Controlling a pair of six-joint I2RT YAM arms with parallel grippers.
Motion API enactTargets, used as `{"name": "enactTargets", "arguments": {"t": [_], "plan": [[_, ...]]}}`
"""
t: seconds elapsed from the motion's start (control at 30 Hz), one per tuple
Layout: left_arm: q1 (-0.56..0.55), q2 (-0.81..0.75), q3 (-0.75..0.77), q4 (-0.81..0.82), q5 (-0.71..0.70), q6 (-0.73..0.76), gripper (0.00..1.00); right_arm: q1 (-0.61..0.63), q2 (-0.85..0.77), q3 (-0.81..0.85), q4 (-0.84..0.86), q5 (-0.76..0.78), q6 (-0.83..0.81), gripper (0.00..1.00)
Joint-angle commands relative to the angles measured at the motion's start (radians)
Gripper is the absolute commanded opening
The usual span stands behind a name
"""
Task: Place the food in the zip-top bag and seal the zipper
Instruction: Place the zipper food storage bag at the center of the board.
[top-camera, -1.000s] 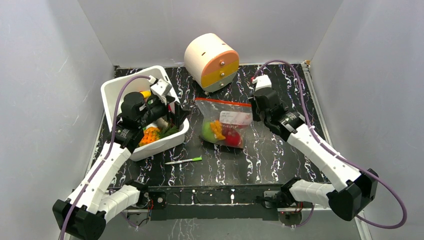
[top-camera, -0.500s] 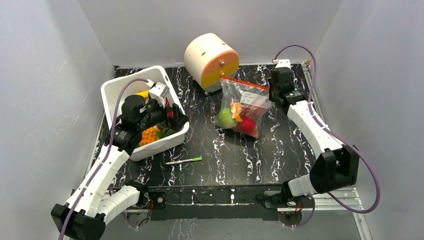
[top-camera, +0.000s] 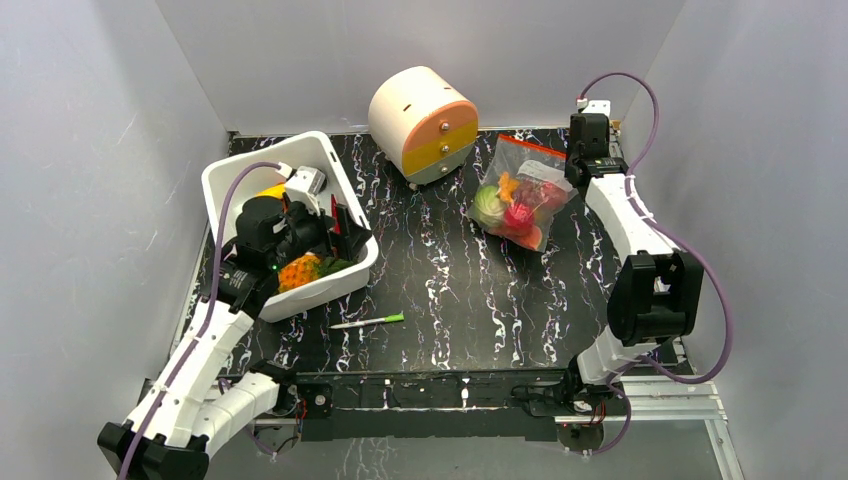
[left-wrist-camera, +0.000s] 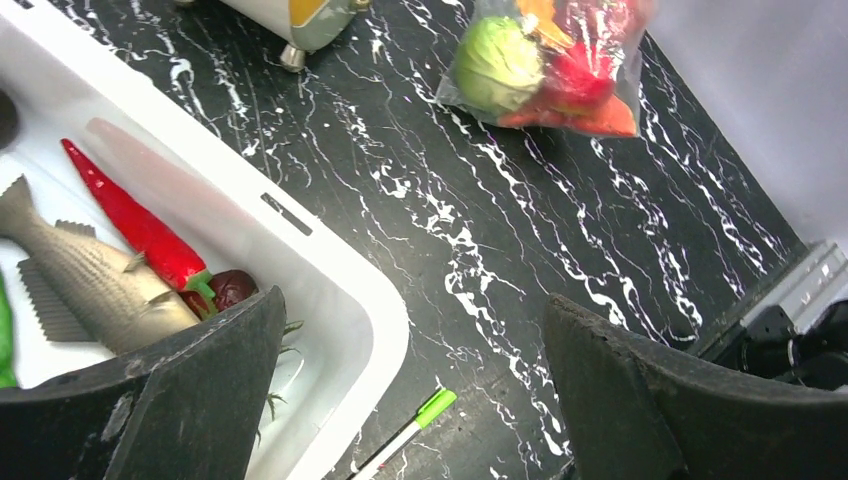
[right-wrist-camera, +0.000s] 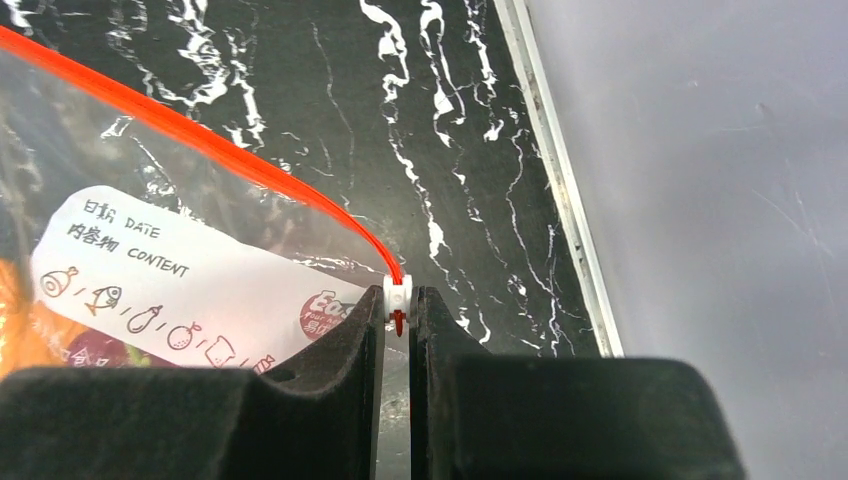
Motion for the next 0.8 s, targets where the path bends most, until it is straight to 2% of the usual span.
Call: {"name": "enactTargets", "arguments": {"t": [0.0, 0.17, 0.33, 0.53, 0.67, 0.77], "plan": [[0.002, -0.021, 0.029, -0.026, -0.094, -0.036, 0.98, -0.029, 0.014, 0.062, 0.080, 0.063, -0.032, 0.00], [0.002, -0.035, 0.045, -0.032, -0.104, -0.038, 0.98, -0.112, 0.013, 0.015, 0.063, 0.093, -0.069, 0.00], [0.002, -0.074, 0.034, -0.010, -0.072, -0.039, 0.98, -0.145, -0.021, -0.027, 0.090, 0.101, -0.063, 0.02], [0.003, -0.097, 0.015, 0.007, -0.062, -0.050, 0.98, -0.145, -0.048, -0.006, 0.035, 0.025, -0.016, 0.23], [0.003, -0.102, 0.013, 0.010, -0.081, -0.062, 0.98, -0.144, -0.089, 0.004, -0.008, -0.023, -0.002, 0.41], [0.003, -0.114, 0.012, 0.004, -0.094, -0.059, 0.98, -0.144, -0.132, 0.017, -0.057, -0.078, 0.017, 0.50]]}}
